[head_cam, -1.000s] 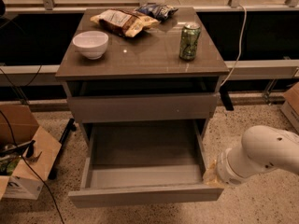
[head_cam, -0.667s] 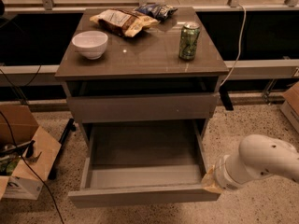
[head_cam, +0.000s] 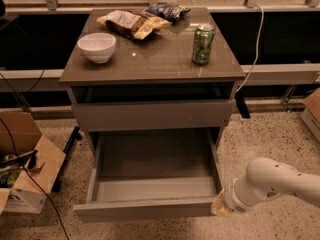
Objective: Close middle drawer
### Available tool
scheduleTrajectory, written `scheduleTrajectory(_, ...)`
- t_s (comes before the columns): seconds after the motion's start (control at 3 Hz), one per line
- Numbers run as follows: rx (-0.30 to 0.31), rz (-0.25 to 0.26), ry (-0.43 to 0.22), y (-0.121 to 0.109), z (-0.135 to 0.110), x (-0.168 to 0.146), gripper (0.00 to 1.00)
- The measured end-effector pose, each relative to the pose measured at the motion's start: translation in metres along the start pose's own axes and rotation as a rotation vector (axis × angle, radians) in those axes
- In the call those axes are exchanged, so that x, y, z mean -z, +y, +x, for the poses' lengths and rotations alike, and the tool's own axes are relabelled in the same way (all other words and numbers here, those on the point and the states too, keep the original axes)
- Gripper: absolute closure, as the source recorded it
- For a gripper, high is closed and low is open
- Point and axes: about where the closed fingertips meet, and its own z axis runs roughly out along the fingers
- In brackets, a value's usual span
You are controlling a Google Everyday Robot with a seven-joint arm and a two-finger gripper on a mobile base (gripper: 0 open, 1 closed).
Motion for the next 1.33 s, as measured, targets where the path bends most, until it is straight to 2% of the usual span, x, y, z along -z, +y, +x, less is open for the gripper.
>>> scheduleTrajectory(0.67, -0.055, -0.067, -0.036, -0.02, 0.011, -0.072, 1.0)
scheduleTrajectory(1.0, -0.055, -0.067, -0.036, -0.018, 0.012, -0.072, 1.0)
scheduleTrajectory(1.33, -0.031, -0.026, -0.116, -0.062, -0.008, -0.086, 1.0)
